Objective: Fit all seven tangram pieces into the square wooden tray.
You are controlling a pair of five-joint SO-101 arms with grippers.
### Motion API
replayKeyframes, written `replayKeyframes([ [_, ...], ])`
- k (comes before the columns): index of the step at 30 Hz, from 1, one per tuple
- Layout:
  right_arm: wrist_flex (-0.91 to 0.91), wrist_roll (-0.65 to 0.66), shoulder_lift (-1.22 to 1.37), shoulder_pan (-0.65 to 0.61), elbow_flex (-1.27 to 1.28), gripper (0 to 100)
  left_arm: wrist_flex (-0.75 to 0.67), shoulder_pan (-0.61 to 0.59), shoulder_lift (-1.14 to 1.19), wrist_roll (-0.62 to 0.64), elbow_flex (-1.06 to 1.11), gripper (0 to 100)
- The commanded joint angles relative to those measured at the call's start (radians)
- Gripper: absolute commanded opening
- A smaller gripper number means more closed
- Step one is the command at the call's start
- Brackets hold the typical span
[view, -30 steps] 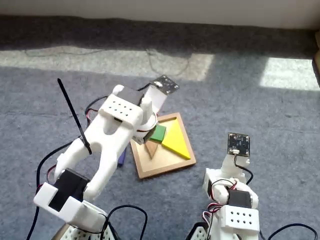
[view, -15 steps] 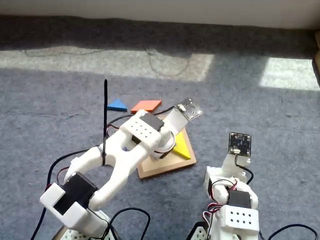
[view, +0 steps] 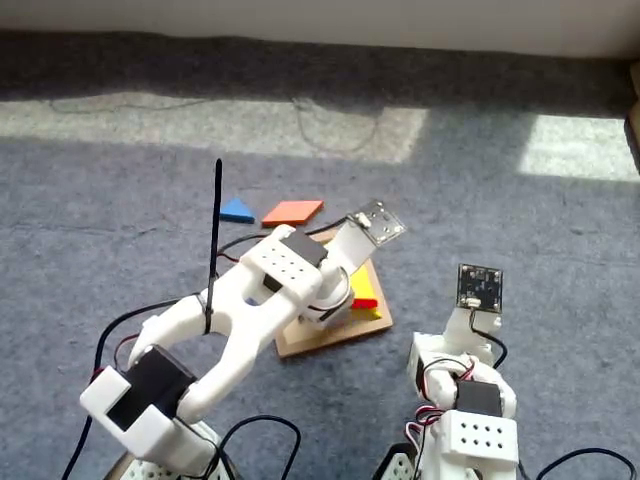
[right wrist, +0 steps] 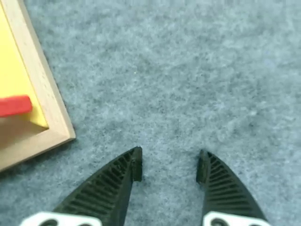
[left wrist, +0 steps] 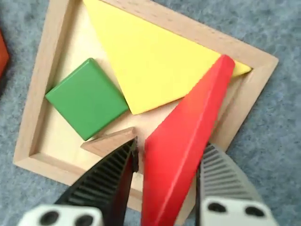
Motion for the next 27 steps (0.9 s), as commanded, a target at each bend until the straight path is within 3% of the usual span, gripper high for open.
replayKeyframes([
  [1, -0.030, 0.009, 0.001, 0.028, 0.016, 20.2, 0.000, 0.016, -0.054, 0.009, -0.005, 21],
  [21, -0.030, 0.009, 0.001, 0.028, 0.016, 20.2, 0.307, 0.041, -0.062, 0.058, -0.193, 21],
  [27, -0.030, 0.009, 0.001, 0.028, 0.016, 20.2, 0.388, 0.128, -0.269, 0.104, -0.197, 21],
])
